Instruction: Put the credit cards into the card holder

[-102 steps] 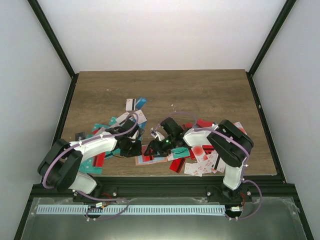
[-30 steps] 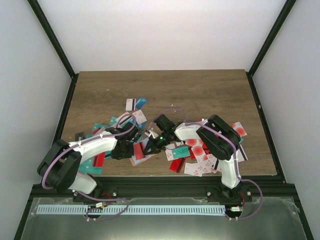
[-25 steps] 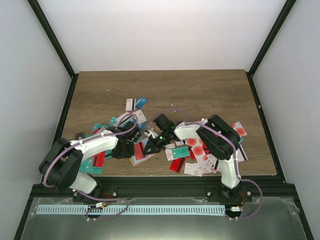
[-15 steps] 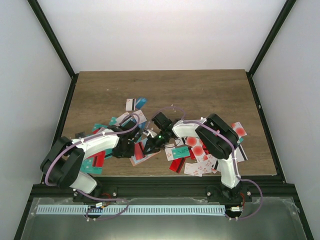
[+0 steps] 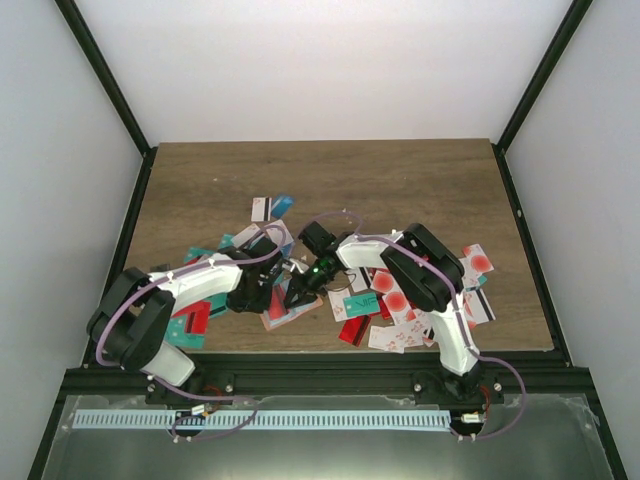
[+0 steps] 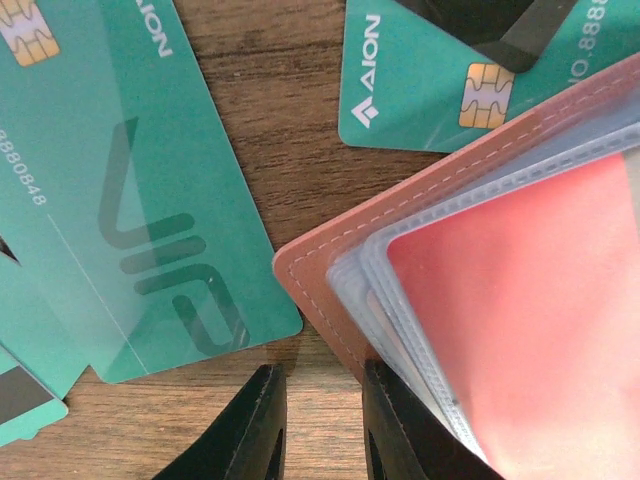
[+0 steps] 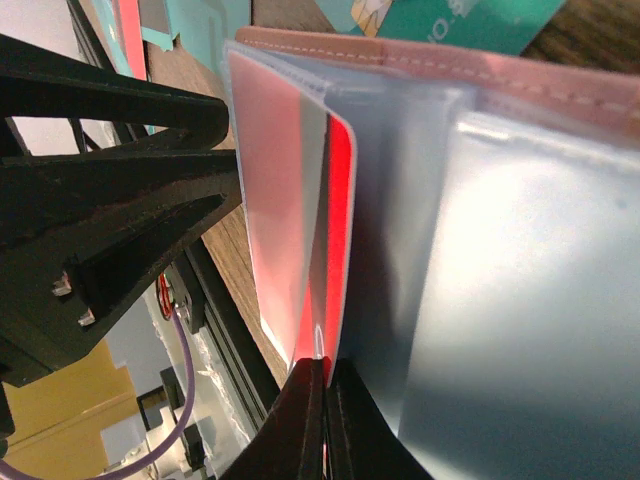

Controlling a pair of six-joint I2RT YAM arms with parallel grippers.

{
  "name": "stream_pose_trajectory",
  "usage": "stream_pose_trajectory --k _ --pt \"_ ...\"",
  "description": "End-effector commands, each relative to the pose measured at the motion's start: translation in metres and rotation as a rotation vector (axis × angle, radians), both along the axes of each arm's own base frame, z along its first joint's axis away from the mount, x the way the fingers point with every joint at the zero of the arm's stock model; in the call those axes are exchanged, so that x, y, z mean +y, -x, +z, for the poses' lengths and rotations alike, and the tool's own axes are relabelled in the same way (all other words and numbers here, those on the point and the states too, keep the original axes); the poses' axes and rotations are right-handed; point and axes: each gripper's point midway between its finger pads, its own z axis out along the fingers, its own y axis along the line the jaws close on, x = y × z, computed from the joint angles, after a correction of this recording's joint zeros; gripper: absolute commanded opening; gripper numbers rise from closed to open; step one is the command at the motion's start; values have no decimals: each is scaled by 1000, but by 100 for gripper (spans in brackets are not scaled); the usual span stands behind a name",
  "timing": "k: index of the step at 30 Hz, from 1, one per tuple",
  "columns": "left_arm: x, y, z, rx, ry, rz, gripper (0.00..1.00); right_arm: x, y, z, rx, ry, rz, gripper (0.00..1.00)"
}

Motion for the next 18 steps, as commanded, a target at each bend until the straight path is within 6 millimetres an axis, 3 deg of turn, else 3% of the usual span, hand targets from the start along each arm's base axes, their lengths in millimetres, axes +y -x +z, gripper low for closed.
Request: stream_pose_trajectory --k 1,8,18 --pt "-43 -37 4 -116 161 -56 24 -3 3 -26 -15 71 16 1" --pt "-52 -45 10 -136 183 -100 24 -11 3 -19 -31 103 -7 1" --pt "-46 -46 12 -147 159 -78 24 -20 -15 -2 -63 115 -58 17"
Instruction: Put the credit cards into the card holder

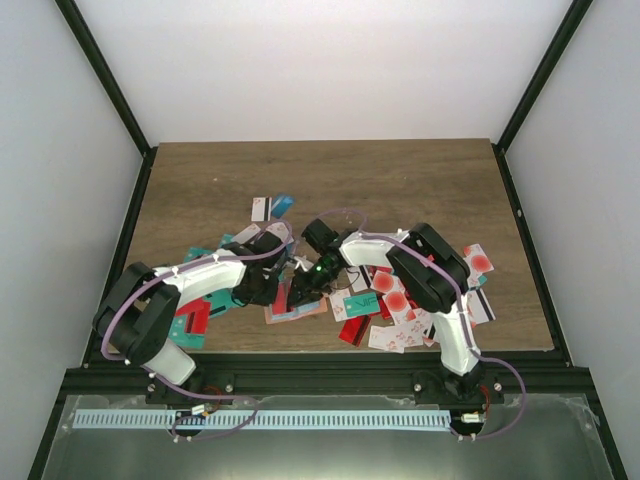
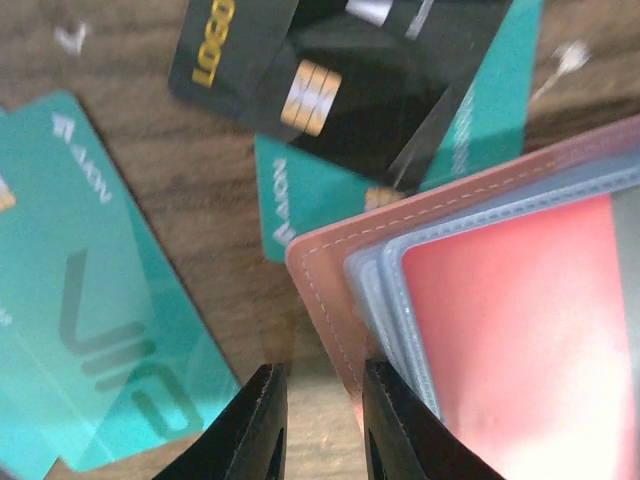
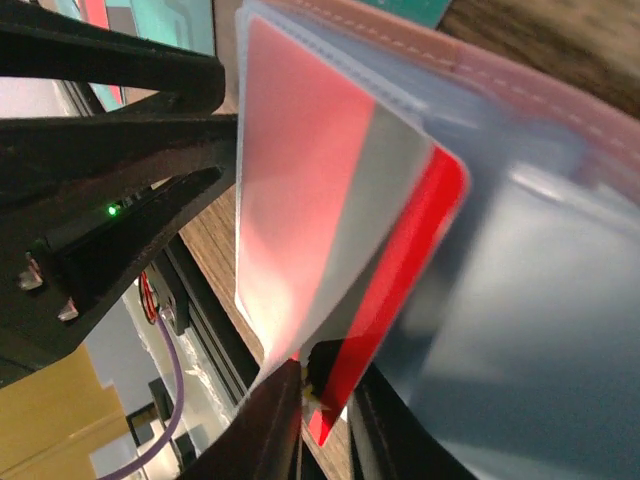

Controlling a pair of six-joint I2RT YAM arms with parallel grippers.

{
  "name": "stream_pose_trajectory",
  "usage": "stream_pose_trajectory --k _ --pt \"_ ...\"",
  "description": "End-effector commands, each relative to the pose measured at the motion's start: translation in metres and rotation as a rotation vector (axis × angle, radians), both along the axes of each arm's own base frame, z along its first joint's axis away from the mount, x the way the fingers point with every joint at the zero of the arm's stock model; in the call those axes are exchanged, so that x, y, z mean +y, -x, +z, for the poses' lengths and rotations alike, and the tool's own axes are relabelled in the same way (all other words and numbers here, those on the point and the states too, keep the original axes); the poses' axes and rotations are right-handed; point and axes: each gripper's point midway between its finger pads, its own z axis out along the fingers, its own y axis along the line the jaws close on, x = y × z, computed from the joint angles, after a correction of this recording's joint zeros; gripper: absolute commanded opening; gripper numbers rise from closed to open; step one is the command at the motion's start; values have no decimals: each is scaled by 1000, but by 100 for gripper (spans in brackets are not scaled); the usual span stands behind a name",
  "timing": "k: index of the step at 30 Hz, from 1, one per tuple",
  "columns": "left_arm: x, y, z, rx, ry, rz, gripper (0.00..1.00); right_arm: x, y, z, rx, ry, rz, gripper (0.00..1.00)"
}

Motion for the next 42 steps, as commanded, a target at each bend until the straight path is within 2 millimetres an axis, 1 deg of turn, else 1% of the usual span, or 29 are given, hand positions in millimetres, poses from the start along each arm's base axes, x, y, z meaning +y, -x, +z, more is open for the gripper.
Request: stream_pose_trajectory --k 1,7,14,17,22,26,30,35,38,42 --pt "-32 -28 10 -109 131 -11 24 -9 -11 0 -54 59 -36 19" --pt "-31 -29 12 -111 126 -17 24 -12 -14 14 -71 52 -43 29" --pt "-29 -28 14 -114 117 -17 24 -22 -8 19 -87 71 -51 40" --pt "-28 -28 17 -121 116 -15 24 -26 -8 24 -104 74 -64 44" --pt "-26 -25 26 -138 134 1 25 -29 -7 41 -126 44 -84 51" --pt "-26 -23 37 -152 157 13 30 -35 -8 55 -157 38 -108 58" --pt "-27 -22 49 -167 182 27 37 -50 -12 64 -197 59 -156 66" --pt "-32 -22 62 -174 227 35 48 -82 -21 70 -252 112 -239 72" --pt "-36 -22 65 -169 249 29 53 -101 -23 70 -277 145 -278 74" --pt "-43 -21 70 -164 290 25 60 -120 -25 68 -304 180 -319 77"
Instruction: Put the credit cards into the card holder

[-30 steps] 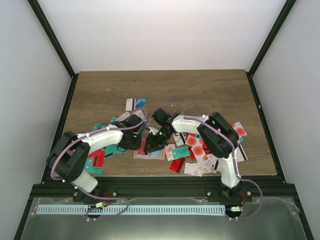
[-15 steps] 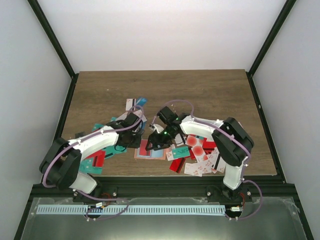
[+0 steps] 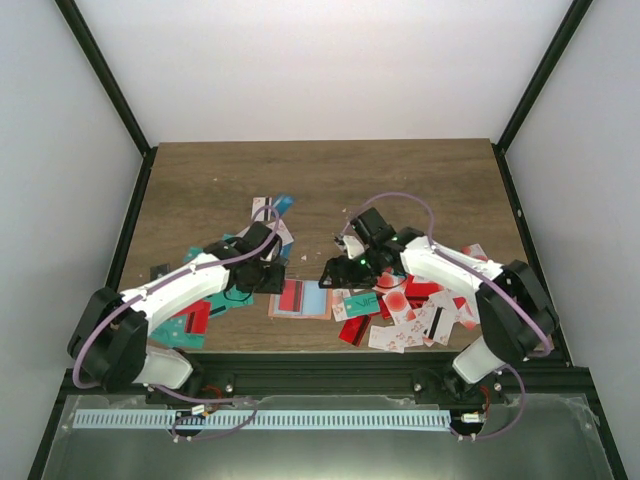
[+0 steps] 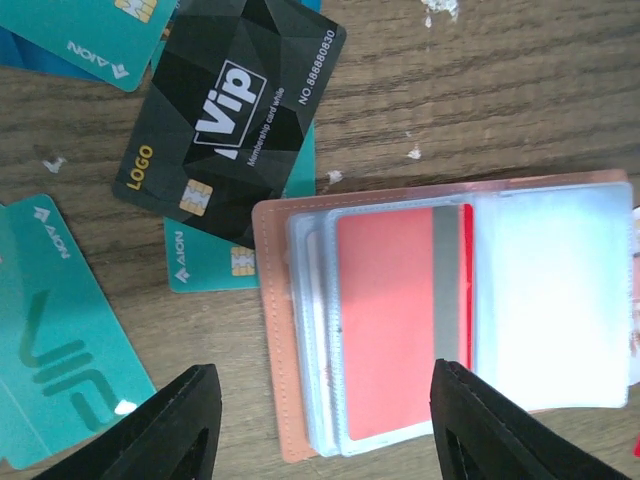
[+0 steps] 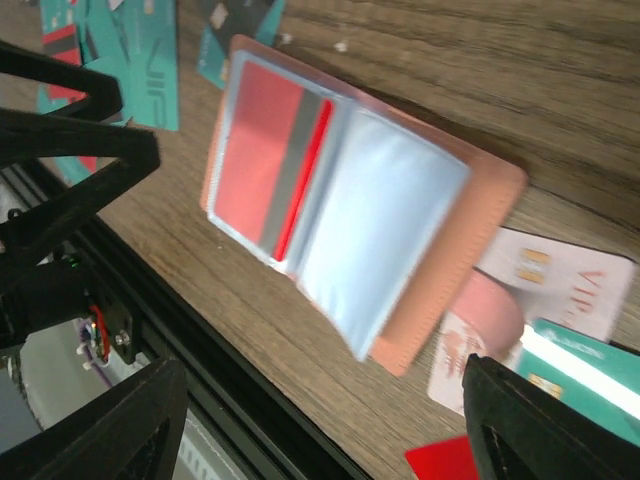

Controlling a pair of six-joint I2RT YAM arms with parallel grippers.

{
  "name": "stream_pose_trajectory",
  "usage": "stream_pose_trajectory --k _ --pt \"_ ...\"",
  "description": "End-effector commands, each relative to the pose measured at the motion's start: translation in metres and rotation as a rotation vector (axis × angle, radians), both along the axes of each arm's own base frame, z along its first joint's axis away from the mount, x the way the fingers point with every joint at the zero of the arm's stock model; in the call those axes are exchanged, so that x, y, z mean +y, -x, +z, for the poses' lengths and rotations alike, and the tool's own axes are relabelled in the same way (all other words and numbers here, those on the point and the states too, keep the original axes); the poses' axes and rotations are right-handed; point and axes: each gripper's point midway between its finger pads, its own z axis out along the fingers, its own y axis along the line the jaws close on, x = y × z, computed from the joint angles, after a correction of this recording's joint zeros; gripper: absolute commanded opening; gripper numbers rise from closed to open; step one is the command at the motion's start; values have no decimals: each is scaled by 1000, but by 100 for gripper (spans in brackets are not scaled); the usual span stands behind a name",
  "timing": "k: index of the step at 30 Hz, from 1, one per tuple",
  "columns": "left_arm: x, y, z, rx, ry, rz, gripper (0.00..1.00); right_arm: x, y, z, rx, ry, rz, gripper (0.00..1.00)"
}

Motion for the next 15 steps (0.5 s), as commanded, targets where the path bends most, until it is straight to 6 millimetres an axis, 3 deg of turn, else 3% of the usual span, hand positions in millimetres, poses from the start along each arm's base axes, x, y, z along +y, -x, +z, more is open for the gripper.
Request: stream_pose_trajectory --k 1,10,15 --pt "-13 -1 16 -8 75 -13 62 -25 -3 -3 -36 63 -59 78" --pt "-20 2 11 19 106 -31 66 -37 -2 -10 -41 79 -103 80" --pt "-32 0 20 14 152 -53 66 -50 -9 -4 -88 117 -164 80"
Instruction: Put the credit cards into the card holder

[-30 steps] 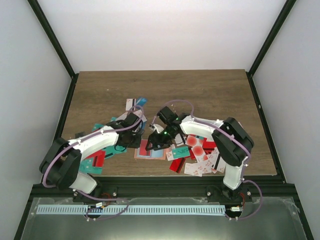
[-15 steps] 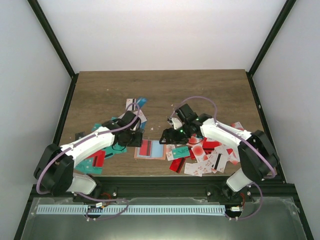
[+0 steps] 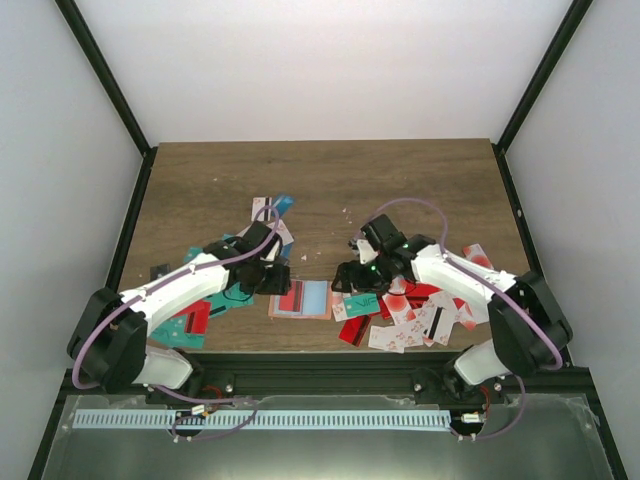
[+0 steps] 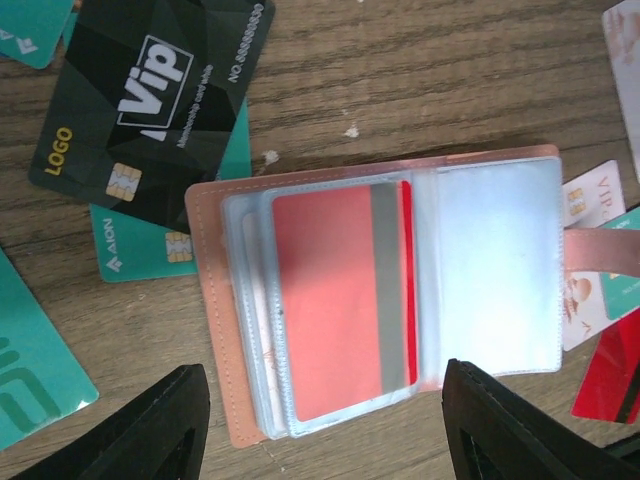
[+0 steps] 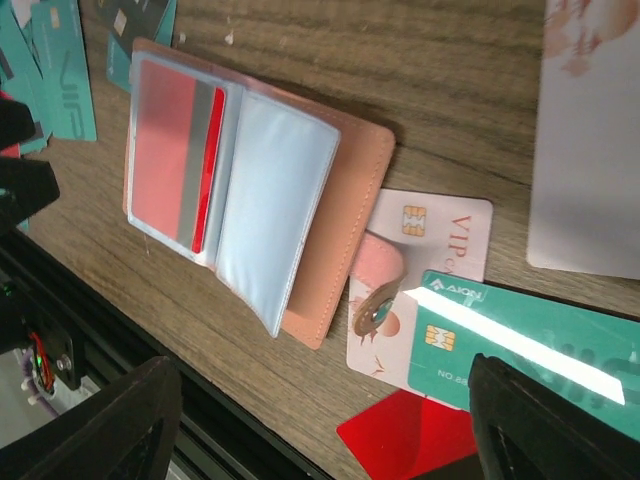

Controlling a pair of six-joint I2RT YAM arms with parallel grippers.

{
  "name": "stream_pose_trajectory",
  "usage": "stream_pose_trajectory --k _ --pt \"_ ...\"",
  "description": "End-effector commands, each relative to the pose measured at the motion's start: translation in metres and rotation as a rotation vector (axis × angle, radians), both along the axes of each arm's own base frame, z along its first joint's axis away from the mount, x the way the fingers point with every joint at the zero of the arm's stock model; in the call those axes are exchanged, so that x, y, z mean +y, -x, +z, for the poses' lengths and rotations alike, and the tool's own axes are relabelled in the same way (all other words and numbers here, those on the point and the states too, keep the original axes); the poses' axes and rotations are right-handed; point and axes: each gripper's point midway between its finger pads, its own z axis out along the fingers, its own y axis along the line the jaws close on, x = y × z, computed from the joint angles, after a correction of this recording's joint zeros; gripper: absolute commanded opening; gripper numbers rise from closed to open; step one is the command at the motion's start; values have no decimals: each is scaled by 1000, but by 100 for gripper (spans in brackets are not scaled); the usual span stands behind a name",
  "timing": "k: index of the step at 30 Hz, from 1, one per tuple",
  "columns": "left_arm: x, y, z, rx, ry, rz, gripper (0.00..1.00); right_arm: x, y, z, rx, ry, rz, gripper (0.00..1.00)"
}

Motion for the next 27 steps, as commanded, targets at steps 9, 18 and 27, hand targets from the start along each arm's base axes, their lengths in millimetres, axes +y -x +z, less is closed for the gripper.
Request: stream_pose_trajectory --k 9,18,27 --pt "-62 -8 30 -27 185 -147 61 -47 -6 5 -41 87 -204 80" --pt "-73 -13 19 -15 85 -154 47 -22 10 15 -15 -134 -104 72" --pt "-29 -5 10 -27 -49 -27 45 -4 8 5 29 -178 -19 72"
